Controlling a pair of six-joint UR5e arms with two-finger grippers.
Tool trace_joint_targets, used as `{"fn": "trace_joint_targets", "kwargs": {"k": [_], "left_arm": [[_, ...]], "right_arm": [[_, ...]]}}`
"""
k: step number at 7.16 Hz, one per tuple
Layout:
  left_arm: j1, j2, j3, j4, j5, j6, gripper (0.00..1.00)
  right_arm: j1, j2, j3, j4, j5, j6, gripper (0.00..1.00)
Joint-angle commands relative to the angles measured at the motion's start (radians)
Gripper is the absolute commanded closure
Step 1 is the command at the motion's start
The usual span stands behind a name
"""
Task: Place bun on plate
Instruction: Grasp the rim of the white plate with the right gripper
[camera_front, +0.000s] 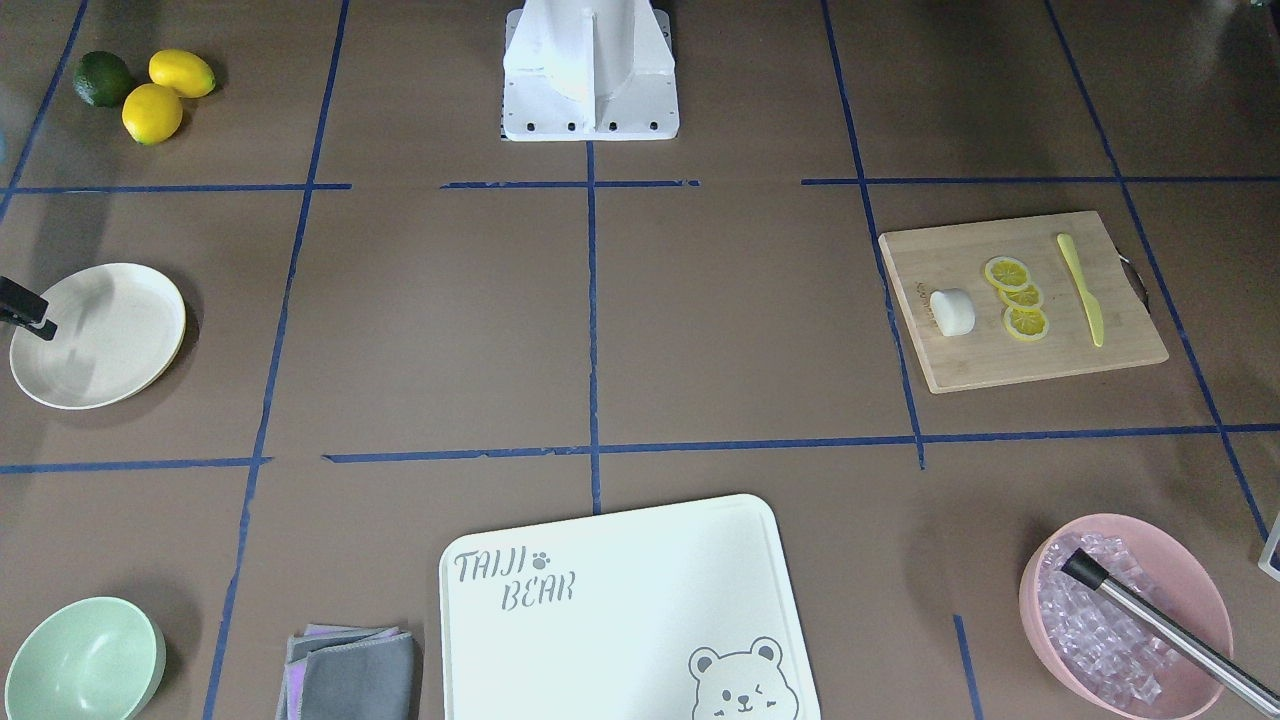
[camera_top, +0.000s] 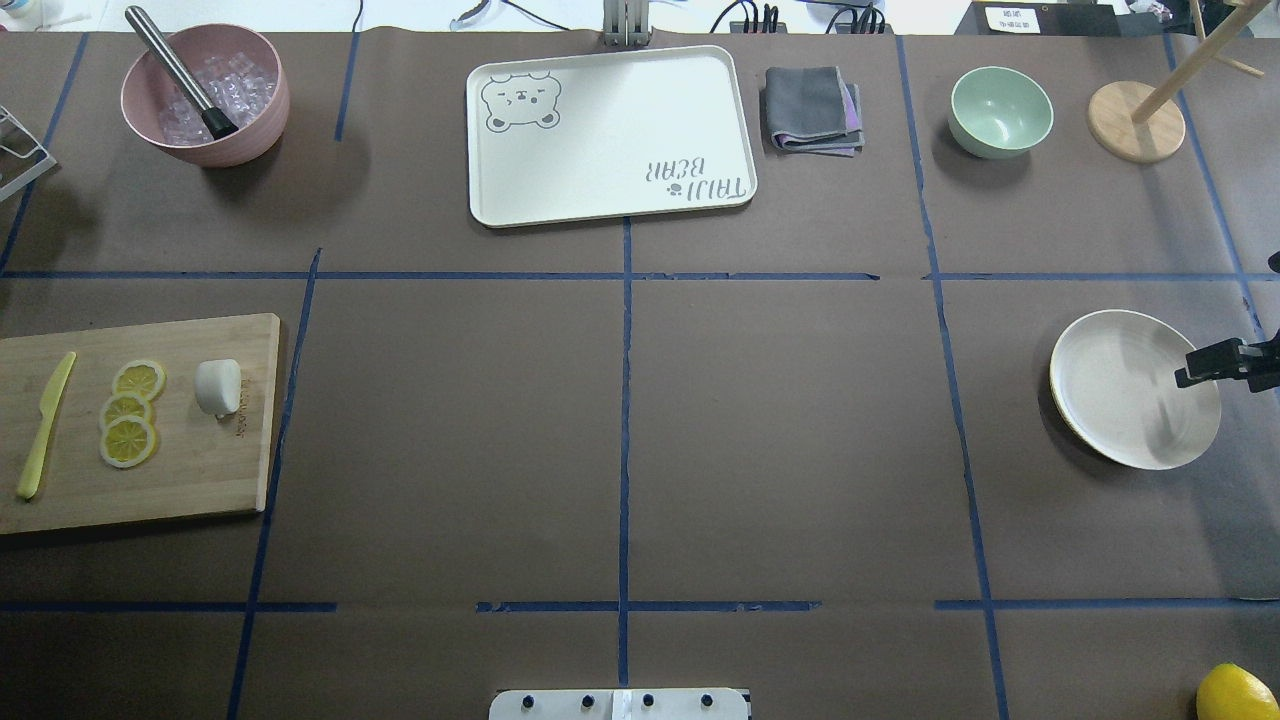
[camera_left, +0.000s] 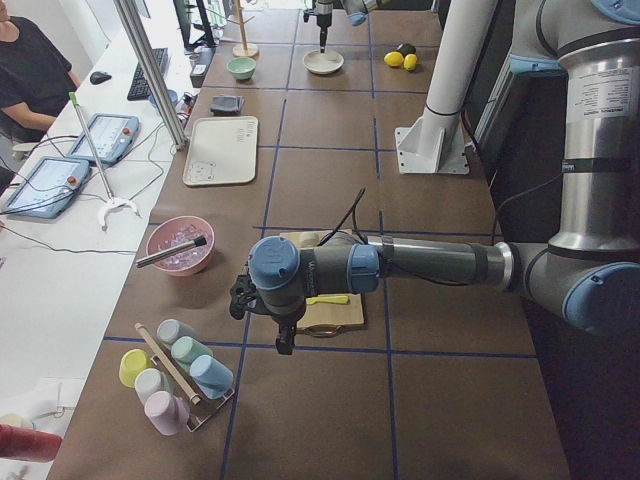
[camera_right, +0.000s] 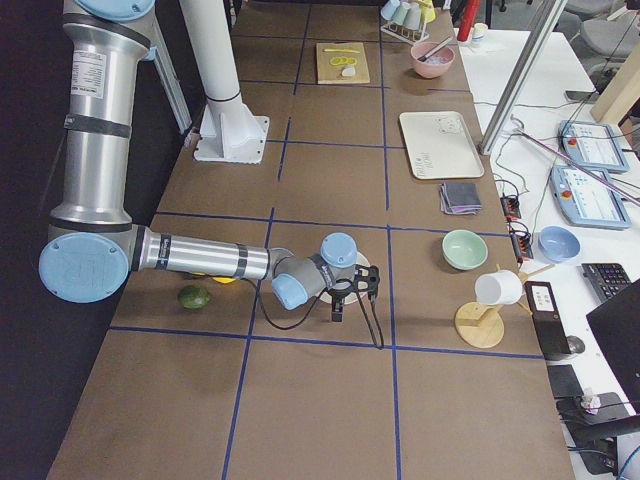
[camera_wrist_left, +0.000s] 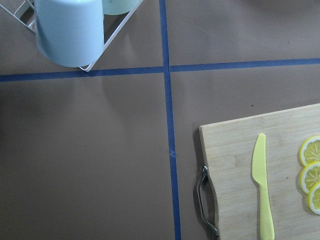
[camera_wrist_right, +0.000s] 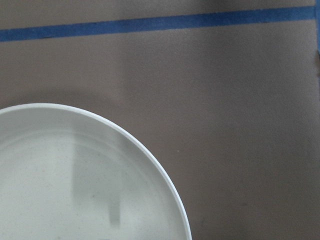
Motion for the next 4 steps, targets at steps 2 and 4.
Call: {"fn": "trace_joint_targets", "kwargs": {"k": [2, 4], "left_arm": [[-0.001, 0.001, -0.003, 0.000, 0.000, 0.002, 0.00], [-0.001, 0.001, -0.003, 0.000, 0.000, 0.003, 0.00]], "right_arm": [[-0.001, 0.005, -0.018, 0.000, 0.004, 0.001, 0.15], [-0.003, 0.005, -0.018, 0.000, 0.004, 0.001, 0.45]]}}
